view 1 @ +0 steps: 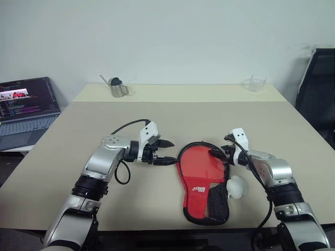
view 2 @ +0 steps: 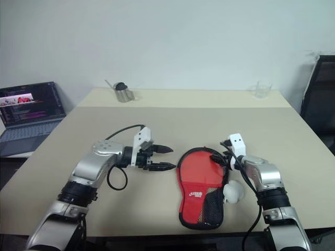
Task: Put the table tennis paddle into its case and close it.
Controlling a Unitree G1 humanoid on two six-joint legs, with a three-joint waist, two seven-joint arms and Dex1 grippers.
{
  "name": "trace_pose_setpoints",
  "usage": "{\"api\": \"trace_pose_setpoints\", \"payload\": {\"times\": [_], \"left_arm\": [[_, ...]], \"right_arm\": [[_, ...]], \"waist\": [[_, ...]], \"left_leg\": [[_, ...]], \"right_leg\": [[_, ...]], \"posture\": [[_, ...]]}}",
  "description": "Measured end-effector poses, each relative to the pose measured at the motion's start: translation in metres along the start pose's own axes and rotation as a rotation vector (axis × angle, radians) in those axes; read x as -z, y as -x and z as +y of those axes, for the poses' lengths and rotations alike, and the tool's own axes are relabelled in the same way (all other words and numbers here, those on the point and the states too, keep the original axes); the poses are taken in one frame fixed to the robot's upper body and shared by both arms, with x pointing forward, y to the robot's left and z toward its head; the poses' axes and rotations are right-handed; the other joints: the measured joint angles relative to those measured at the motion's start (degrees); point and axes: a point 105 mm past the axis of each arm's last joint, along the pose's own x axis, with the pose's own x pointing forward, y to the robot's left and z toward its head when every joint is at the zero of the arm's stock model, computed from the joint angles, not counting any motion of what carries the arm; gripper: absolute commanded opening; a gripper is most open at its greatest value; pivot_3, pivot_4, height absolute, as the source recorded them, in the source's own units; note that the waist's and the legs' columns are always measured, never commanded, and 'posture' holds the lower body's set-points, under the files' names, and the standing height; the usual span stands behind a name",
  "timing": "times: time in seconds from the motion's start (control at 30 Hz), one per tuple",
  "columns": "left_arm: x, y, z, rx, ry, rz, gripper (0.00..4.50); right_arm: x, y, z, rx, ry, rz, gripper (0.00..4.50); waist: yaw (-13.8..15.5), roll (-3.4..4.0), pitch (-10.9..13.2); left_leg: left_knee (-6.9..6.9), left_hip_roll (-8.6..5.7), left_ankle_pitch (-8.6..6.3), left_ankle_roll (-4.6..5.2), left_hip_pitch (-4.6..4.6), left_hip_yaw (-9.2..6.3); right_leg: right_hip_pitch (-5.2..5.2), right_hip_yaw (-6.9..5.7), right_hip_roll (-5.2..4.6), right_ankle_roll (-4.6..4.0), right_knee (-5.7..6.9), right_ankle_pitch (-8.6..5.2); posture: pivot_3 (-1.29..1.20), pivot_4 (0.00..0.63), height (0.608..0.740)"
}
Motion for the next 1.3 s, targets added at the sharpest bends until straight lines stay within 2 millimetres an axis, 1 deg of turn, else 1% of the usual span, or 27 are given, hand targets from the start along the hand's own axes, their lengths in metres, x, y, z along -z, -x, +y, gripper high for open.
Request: {"api": "trace_pose_setpoints", "payload": {"times": [0.03,0.23,0.33,0.4,0.6,0.73,0.97,1.3], "left_arm": [[0.0,0.0,0.0,-0.001,0.0,0.001,3.75],[0.001,0.0,0.001,-0.013,-0.003,0.005,3.75],[0.001,0.0,0.003,-0.021,-0.003,0.007,3.75],[0.002,0.0,0.003,-0.023,-0.002,0.008,3.75],[0.002,0.0,0.004,-0.026,-0.011,0.006,3.75],[0.005,0.001,0.006,-0.031,0.001,0.013,3.75],[0.004,-0.003,0.005,-0.027,0.001,0.006,3.75],[0.003,-0.005,0.005,-0.024,0.003,0.002,3.75]], "right_arm": [[0.0,0.0,0.0,-0.003,-0.014,0.001,3.37],[0.0,-0.002,0.005,-0.019,-0.034,0.001,1.41],[-0.001,0.0,0.003,-0.012,-0.036,-0.005,0.53],[-0.002,0.0,0.003,-0.013,-0.038,-0.007,0.01],[-0.003,0.0,0.004,-0.021,-0.03,-0.013,0.01],[-0.003,-0.004,0.008,-0.029,0.021,-0.012,0.01],[-0.011,-0.022,0.012,-0.047,0.082,-0.023,0.01],[-0.025,-0.042,0.012,-0.039,0.112,-0.045,0.01]], "waist": [[0.0,0.0,0.0],[0.0,0.0,0.0],[-0.1,0.0,0.0],[-0.1,0.0,0.0],[-0.1,0.0,0.0],[-0.3,0.0,0.0],[-1.5,-0.14,0.1],[-1.6,-0.14,0.1]], "left_leg": [[0.0,0.01,0.0,0.0,0.0,0.0],[0.02,0.0,0.0,0.0,0.0,0.01],[0.0,0.02,0.0,0.0,0.01,0.01],[-0.02,0.06,0.0,0.0,0.01,0.0],[-0.01,0.05,0.0,0.0,0.01,0.02],[-0.02,0.08,0.0,0.0,0.01,0.03],[0.0,0.15,0.02,0.03,0.2,0.13],[-0.02,0.32,0.04,0.06,0.23,0.15]], "right_leg": [[0.0,0.0,0.0,0.0,0.0,0.0],[0.0,0.0,-0.01,0.0,0.01,0.0],[0.0,0.0,-0.02,0.0,0.0,0.0],[-0.01,0.0,-0.02,-0.01,0.0,0.0],[-0.02,0.01,-0.02,0.0,0.01,0.0],[-0.04,0.03,-0.01,0.0,0.0,0.0],[-0.04,0.15,0.05,-0.18,0.09,0.2],[-0.04,0.23,0.21,-0.28,0.07,0.28]], "posture": [[0.0,0.15,0.74],[0.0,0.15,0.74],[0.0,0.15,0.74],[0.0,0.15,0.74],[0.0,0.15,0.74],[0.0,0.15,0.74],[0.0,0.15,0.74],[0.0,0.15,0.74]]}}
